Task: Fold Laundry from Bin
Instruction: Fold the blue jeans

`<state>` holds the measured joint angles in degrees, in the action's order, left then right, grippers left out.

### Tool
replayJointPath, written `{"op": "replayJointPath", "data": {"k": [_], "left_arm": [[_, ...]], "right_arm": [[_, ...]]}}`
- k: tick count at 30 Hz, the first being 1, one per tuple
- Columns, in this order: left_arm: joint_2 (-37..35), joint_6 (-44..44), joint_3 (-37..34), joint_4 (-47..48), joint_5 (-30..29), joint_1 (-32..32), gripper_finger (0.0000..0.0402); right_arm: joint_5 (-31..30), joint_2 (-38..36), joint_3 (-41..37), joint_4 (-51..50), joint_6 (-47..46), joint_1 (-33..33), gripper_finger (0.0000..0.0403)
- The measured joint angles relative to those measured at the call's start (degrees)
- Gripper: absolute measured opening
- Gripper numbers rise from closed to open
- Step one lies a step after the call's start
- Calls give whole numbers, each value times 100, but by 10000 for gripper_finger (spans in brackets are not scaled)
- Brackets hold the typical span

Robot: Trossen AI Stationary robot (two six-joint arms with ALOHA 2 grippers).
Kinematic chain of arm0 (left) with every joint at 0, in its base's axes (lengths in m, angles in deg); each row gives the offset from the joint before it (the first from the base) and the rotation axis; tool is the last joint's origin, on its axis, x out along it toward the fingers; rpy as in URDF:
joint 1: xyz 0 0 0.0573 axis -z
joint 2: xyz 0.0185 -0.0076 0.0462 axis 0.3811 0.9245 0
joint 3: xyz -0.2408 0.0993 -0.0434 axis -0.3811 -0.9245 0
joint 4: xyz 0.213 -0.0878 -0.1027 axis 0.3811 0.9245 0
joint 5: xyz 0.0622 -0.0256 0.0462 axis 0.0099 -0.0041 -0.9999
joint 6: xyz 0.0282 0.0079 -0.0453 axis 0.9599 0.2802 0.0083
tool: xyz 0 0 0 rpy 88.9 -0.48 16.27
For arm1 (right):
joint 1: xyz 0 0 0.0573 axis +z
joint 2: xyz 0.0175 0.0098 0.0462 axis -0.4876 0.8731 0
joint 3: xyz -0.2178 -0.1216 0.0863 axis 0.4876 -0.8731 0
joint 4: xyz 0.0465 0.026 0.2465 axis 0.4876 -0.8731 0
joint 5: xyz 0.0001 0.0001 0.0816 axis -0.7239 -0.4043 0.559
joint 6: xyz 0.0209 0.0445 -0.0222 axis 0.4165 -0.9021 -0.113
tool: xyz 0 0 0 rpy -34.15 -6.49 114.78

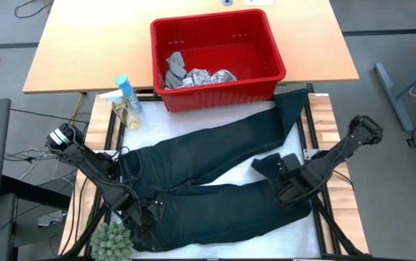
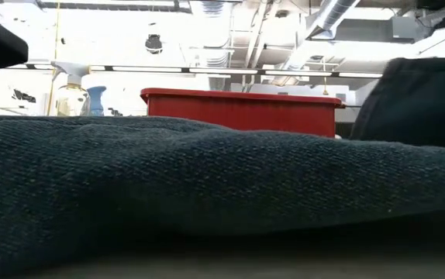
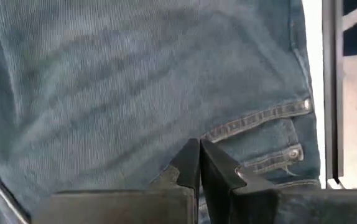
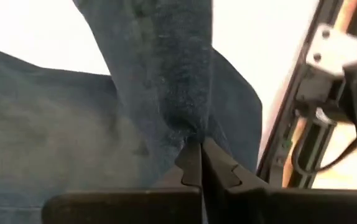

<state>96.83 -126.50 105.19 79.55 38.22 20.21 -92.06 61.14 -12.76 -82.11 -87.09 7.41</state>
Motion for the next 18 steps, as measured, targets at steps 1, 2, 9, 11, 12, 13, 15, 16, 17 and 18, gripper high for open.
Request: {"op": "replayJointPath", "data": {"k": [1, 2, 9, 11, 12, 13, 15, 16, 17, 18], "left_arm": [[0, -79, 9, -8, -31, -2, 0], [1, -143, 65, -26, -92, -2, 0], [0, 479, 1123, -140, -714, 11, 0], [-1, 711, 1438, -110, -951, 13, 0], [-4, 813, 1561, -99, -1090, 13, 0], [-4, 896, 1681, -47, -1283, 11, 0], [-4, 1023, 1836, -10, -1673, 9, 0], [-4, 1027, 1891, -23, -1826, 7, 0], [-4, 985, 1917, -27, -1923, 2, 0], [-4, 912, 1921, -20, -1934, 1, 0]], "right_arm": [[82, 8, -67, 8, -43, 18, 21], [75, 48, -118, 10, -87, 55, 21], [-1519, 205, -51, 15, -1085, 490, 23], [-2178, 120, 61, 11, -1353, 630, 24], [-2451, 68, 126, 12, -1405, 666, 24], [-2658, 16, 178, 14, -1431, 683, 23], [-2906, -69, 238, 15, -1421, 674, 20], [-2915, -107, 242, 15, -1393, 639, 19], [-2844, -137, 243, 11, -1357, 585, 18], [-2715, -145, 242, 7, -1301, 518, 18]]}}
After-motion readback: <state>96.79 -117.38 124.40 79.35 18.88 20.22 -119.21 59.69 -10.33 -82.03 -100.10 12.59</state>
